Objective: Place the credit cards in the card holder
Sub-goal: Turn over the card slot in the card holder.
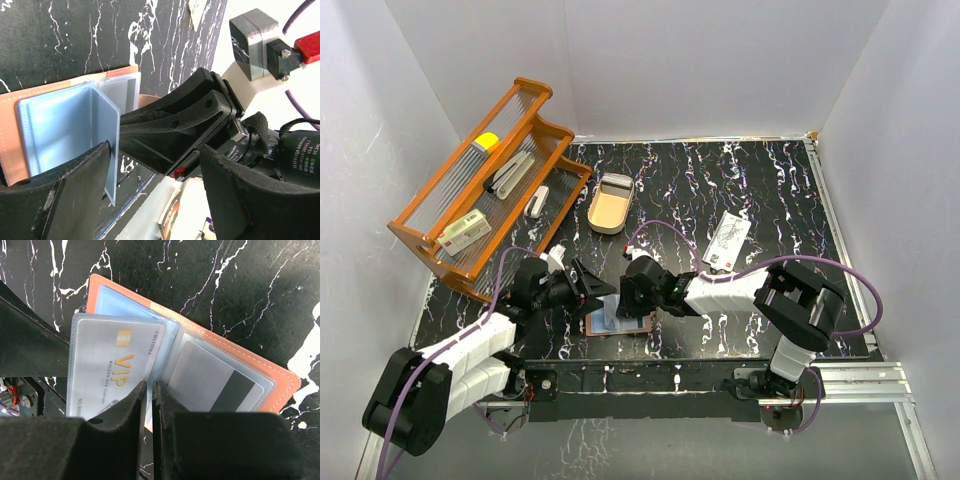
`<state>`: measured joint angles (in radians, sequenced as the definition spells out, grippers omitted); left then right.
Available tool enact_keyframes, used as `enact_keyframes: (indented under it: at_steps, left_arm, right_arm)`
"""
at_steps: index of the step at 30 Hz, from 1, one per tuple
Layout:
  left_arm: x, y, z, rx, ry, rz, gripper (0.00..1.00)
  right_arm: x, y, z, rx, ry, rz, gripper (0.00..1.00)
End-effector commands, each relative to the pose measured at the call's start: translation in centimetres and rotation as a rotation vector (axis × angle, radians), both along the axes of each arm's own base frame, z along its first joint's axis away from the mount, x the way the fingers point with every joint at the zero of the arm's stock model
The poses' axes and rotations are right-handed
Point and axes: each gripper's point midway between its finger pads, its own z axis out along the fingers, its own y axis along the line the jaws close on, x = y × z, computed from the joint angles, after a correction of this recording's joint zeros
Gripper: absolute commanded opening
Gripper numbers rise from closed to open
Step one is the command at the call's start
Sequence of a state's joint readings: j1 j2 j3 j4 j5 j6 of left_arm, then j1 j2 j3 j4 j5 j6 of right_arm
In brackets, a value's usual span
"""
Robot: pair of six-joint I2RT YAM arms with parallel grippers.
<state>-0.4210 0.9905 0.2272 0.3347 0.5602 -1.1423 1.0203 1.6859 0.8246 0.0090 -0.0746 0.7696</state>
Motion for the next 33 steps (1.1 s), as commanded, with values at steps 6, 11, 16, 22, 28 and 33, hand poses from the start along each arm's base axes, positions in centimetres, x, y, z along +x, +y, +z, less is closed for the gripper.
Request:
enact_keyframes:
  at_steps: [6, 11, 16, 22, 28, 33]
  left_arm:
    - [-0.3, -1.0, 0.5, -0.076, 0.026, -0.013, 0.7]
    - [-0.1, -1.5, 0.8, -0.094, 0.034, -0.018, 0.7]
    - [-0.1, -1.6, 0.6, -0.083, 0.047, -0.013, 0.7]
    - [0.0, -1.7, 0.3, -0.082, 0.054, -0.001, 0.7]
    - [0.1, -2.4, 1.1, -0.083, 0.033, -0.013, 0.7]
    - [0.2, -2.8, 1.3, -0.074, 0.03, -0.016, 0.7]
  right_arm:
    - [0.9, 1.2, 1.8, 0.087, -0.06, -0.017, 0.11]
    - [1.3, 1.1, 2.4, 0.118, -0.09, -0.046, 0.13]
    - [1.7, 0.6, 3.0, 0.141, -0.122, -0.078, 0.13]
    - [1.8, 0.4, 3.9, 0.165, -0.15, -0.08, 0.13]
    - [1.7, 0.6, 3.6, 0.177, -0.145, -0.073, 0.14]
    - [1.9, -0.8, 3.9, 0.151, -0.166, -0.111, 0.13]
